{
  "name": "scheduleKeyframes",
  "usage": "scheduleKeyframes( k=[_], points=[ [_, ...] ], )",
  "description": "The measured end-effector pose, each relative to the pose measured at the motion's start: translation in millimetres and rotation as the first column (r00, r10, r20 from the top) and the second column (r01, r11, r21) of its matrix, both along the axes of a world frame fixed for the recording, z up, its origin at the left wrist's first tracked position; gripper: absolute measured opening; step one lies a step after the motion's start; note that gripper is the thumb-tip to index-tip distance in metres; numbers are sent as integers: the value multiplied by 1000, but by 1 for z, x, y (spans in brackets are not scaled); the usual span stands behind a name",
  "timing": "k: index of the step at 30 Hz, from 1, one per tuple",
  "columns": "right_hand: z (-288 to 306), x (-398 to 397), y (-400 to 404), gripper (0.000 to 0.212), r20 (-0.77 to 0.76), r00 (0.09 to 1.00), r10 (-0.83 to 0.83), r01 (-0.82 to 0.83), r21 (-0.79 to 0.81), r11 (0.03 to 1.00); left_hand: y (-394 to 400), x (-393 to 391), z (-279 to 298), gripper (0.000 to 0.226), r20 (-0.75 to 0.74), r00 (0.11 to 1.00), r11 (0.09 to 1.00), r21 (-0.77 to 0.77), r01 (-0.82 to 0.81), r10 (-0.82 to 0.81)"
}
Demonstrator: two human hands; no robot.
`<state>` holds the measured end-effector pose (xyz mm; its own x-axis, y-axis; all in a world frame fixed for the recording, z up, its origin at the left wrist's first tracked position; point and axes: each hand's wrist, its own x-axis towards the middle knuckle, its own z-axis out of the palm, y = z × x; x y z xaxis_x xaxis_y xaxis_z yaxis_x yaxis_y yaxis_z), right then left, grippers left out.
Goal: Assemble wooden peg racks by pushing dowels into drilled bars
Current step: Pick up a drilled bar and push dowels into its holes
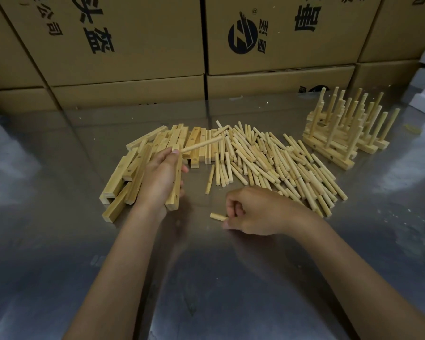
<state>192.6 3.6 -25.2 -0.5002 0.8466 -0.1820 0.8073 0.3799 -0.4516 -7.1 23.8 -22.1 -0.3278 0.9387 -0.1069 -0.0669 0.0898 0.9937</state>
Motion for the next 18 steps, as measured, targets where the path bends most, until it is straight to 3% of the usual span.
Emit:
scheduleKeyframes(
  k=[3, 9, 14, 18],
  points=[
    [0, 1, 1, 14, -75, 997, -6, 14, 116, 993, -1, 1, 2, 32, 13, 1000, 1000, -27, 14, -14],
    [-2, -6, 2, 7, -419, 908, -24, 179, 335, 925, -6, 9, 4, 29, 25, 991, 990, -38, 136, -135],
    [-3, -10, 1, 7, -439, 898, 6, 203, 427, 881, -6, 24, 3, 31, 93, 970, 973, -29, 228, -225],
    [0, -9, -3, 10, -346, 935, 83, 132, 553, 823, -6, 25, 3, 32, 94, 974, 978, -27, 208, -205]
  ],
)
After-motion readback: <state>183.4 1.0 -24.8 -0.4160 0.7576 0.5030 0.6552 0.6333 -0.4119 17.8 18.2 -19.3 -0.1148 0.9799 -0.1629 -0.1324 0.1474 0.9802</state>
